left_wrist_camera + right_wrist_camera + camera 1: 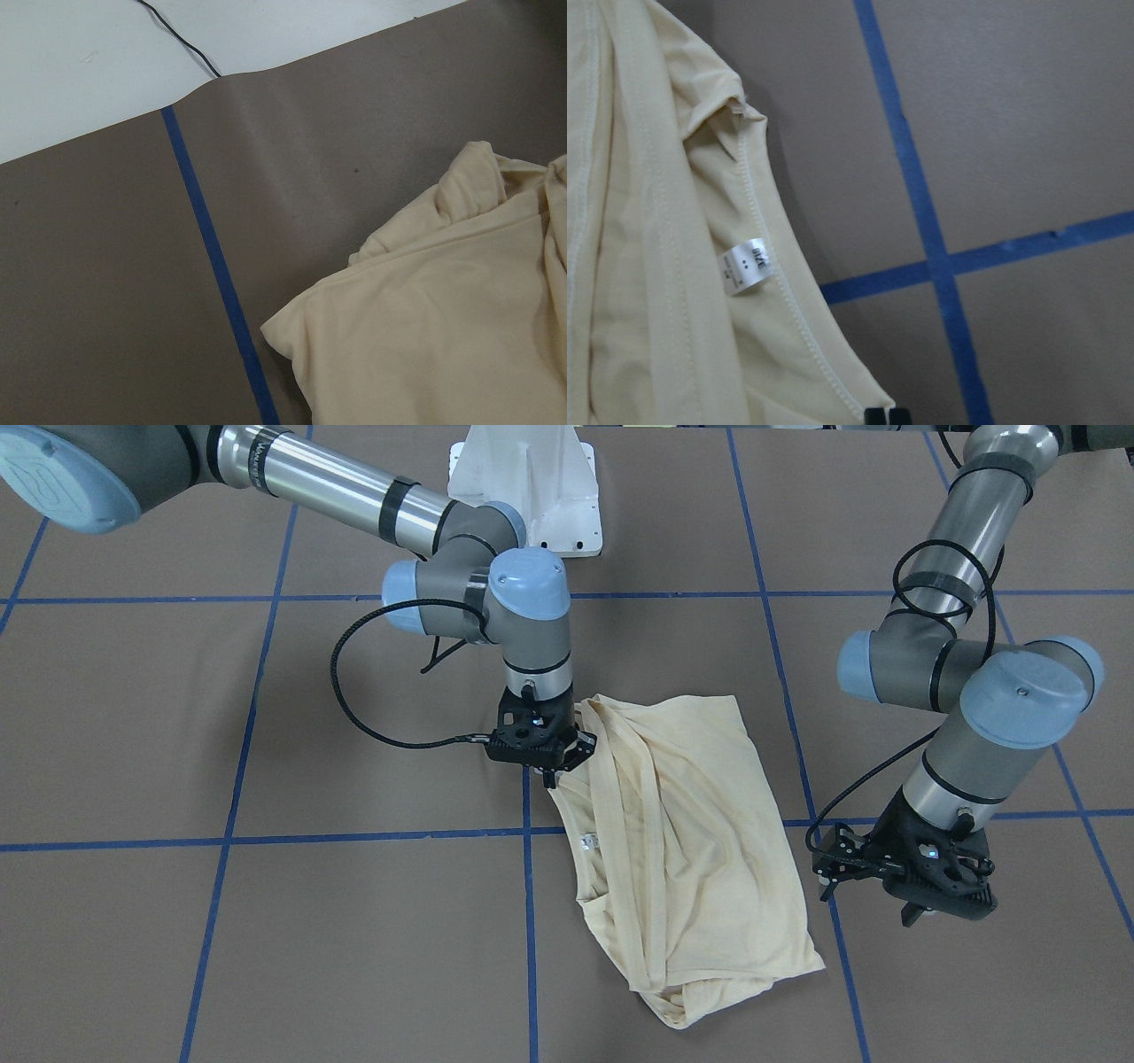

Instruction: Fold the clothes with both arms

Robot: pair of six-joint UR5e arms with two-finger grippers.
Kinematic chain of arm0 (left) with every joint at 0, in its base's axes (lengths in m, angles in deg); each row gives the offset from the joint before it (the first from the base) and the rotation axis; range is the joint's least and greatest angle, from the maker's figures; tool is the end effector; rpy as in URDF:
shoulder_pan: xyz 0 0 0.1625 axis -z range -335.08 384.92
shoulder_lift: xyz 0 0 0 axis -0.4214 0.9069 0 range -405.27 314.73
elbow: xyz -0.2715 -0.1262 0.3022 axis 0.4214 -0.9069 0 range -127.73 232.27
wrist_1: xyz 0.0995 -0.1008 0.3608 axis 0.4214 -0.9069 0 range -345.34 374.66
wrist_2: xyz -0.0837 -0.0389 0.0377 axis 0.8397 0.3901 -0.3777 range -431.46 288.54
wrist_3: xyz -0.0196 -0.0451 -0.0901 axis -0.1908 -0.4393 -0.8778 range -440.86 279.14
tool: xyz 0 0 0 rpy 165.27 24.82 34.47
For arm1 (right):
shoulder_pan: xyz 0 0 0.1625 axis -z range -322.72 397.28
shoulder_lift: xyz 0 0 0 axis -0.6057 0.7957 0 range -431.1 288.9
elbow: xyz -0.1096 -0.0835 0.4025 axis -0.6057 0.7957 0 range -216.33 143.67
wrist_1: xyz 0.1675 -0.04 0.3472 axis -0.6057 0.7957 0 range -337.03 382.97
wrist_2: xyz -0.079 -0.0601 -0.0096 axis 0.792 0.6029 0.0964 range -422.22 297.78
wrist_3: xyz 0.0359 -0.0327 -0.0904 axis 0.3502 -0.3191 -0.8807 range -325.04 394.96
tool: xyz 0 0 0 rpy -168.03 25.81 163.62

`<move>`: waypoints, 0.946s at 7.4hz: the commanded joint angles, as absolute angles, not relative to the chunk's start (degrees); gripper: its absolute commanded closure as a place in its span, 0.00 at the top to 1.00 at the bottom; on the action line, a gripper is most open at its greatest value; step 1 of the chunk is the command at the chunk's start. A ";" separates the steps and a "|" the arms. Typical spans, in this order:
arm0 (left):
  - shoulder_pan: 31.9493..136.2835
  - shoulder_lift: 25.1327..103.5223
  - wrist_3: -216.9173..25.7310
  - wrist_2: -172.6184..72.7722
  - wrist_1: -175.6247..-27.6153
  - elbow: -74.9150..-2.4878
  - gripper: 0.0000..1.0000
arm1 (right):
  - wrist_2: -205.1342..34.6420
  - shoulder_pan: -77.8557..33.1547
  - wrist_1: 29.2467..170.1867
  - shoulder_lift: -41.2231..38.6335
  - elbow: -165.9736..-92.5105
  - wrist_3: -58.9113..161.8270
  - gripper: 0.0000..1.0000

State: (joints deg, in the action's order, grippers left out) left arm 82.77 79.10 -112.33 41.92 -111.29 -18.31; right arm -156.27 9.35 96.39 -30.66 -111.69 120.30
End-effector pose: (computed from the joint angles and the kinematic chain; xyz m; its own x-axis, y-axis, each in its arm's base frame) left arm 0.3088 -0.6654 0.4018 0.6983 0.3602 -0.6185 0.0338 0.8466 0.5311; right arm -0.6163 -0.4695 0.2159 0.5823 0.2171 0.7834 -0.3724 0.9279 0.0197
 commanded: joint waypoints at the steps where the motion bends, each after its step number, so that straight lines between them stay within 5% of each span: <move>1: 82.75 79.10 -112.33 41.92 -111.29 -18.31 1.00 | -156.62 11.60 101.70 -17.46 -130.55 120.30 0.00; 3: 82.67 79.10 -112.68 41.92 -111.29 -18.48 1.00 | -155.48 14.50 104.88 -11.53 -138.88 120.39 0.00; 5: 82.66 78.84 -112.68 41.92 -111.29 -18.66 1.00 | -154.95 15.40 104.97 -10.64 -138.55 120.21 0.00; 6: 82.66 78.66 -112.68 41.92 -111.29 -18.83 1.00 | -154.86 15.40 104.97 -10.63 -138.46 119.95 0.08; 7: 82.66 78.57 -112.68 41.92 -111.29 -19.18 1.00 | -153.38 15.31 104.97 -10.89 -138.64 119.86 0.99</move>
